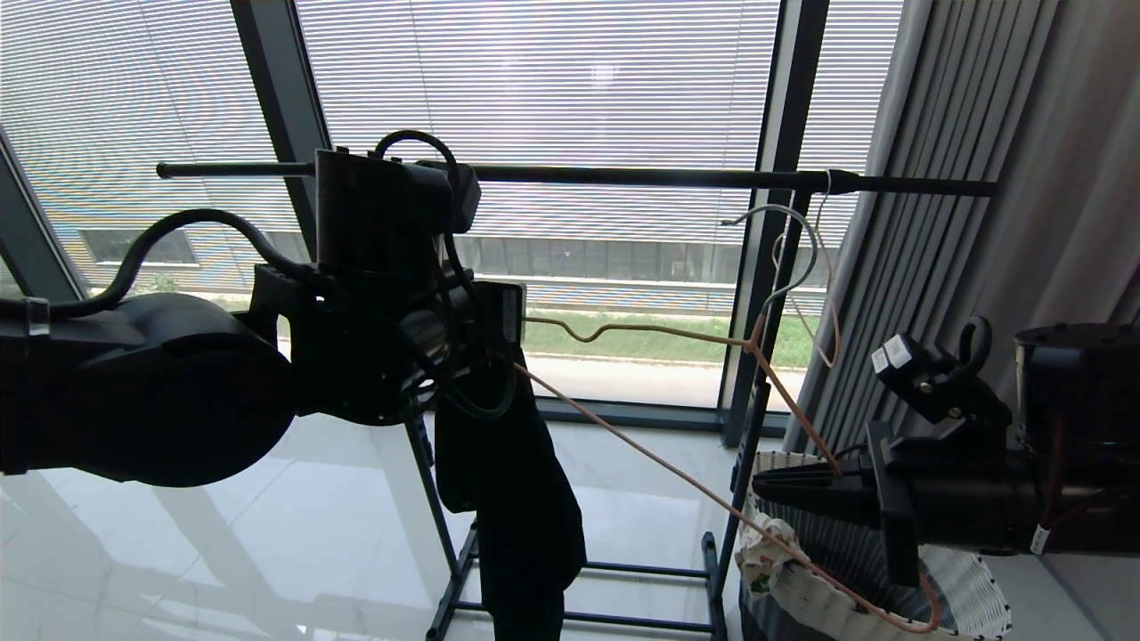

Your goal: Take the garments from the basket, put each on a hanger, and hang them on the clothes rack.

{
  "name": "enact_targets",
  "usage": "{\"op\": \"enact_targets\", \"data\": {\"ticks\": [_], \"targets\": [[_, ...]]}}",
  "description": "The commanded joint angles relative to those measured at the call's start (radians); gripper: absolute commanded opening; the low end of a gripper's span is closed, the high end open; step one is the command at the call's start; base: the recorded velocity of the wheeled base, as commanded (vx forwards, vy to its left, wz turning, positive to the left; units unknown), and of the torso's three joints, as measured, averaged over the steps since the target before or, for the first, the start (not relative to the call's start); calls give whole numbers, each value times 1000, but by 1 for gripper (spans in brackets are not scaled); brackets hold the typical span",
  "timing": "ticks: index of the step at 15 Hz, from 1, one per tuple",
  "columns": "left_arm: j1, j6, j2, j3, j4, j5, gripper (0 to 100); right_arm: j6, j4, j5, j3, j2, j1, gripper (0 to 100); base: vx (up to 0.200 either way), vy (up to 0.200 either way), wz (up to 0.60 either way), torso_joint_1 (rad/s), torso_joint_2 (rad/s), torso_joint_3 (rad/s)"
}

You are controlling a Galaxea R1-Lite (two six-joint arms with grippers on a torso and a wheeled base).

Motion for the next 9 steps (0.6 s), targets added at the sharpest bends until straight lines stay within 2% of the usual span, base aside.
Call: {"op": "enact_targets", "data": {"ticks": [1, 6, 9], "targets": [[-2, 1, 10, -10, -1, 1, 0, -3, 0, 0, 4, 1, 18, 0, 0, 0, 0, 0, 0, 0], [5, 2, 16, -42, -1, 9, 0, -30, 0, -3, 50, 0, 32, 0, 0, 0, 0, 0, 0, 0], [-11, 2, 30, -38, -1, 34, 0, -24, -1, -51, 13, 18, 30, 0, 0, 0, 0, 0, 0, 0]]}}
